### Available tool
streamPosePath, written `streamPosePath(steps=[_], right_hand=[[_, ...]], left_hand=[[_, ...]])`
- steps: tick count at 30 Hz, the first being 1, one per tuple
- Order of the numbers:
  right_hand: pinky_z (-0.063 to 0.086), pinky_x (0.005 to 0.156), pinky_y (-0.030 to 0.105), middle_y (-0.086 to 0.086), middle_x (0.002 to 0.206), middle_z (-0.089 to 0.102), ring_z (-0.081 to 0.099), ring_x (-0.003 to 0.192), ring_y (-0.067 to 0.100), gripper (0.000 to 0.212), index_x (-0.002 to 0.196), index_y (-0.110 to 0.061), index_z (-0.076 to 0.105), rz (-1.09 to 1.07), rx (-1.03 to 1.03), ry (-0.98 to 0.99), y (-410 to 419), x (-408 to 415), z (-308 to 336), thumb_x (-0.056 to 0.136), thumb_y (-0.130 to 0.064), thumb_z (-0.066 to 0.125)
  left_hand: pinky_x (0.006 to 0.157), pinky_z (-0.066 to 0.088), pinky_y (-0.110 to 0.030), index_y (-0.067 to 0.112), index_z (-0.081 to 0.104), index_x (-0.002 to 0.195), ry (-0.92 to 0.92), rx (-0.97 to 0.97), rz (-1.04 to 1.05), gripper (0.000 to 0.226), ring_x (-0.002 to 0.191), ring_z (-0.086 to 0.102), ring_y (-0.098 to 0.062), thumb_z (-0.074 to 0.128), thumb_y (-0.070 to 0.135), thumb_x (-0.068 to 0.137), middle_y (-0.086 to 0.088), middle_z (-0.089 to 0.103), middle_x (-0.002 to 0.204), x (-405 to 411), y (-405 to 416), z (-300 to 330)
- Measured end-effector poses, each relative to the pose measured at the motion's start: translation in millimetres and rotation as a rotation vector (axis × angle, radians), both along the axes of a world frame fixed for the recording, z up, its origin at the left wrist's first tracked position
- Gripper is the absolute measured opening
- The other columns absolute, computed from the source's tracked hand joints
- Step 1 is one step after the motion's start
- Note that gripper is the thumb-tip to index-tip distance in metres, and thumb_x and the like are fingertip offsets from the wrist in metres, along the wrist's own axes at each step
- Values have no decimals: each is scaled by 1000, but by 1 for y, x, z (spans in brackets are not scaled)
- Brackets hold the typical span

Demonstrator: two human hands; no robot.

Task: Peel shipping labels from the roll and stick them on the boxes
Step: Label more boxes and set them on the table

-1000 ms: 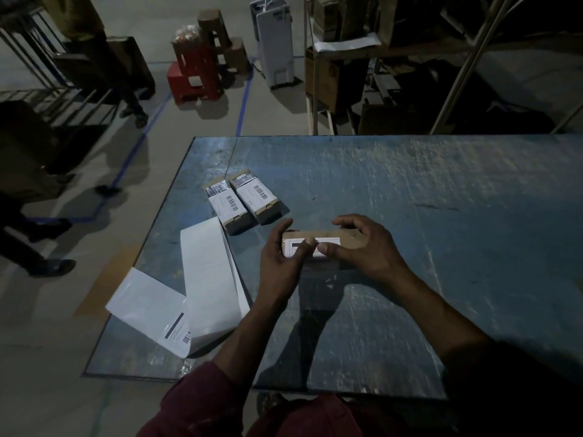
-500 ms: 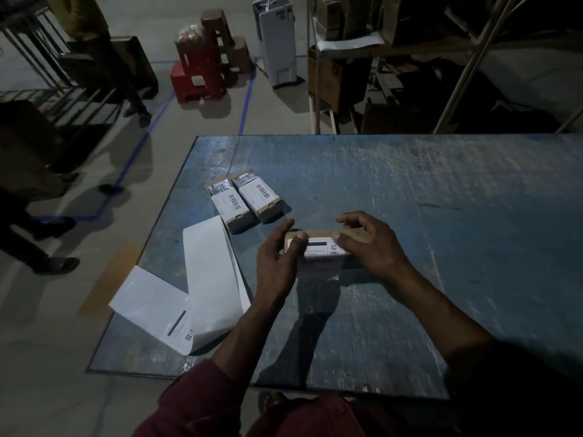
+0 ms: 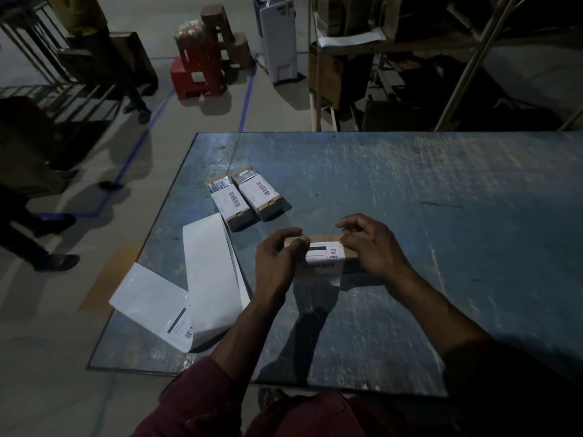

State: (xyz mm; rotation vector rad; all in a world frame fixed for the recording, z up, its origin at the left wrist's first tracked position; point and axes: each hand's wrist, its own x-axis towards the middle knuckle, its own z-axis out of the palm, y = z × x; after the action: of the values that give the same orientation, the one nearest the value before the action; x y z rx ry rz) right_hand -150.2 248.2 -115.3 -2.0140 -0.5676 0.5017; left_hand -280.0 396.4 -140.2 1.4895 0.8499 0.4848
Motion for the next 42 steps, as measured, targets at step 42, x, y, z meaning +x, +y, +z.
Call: streamPosePath(steps=[42], right_hand=[[56,60,37,20,98,76,74,89,41,79,118,-5,66,148,-511,702,-33,46,-10,85,-77,60]], left_hand=[[87,65,-44,40,63,137,72,306,-640,70,126,63,-9,94,26,76,14,67,134,-24,41,-17]])
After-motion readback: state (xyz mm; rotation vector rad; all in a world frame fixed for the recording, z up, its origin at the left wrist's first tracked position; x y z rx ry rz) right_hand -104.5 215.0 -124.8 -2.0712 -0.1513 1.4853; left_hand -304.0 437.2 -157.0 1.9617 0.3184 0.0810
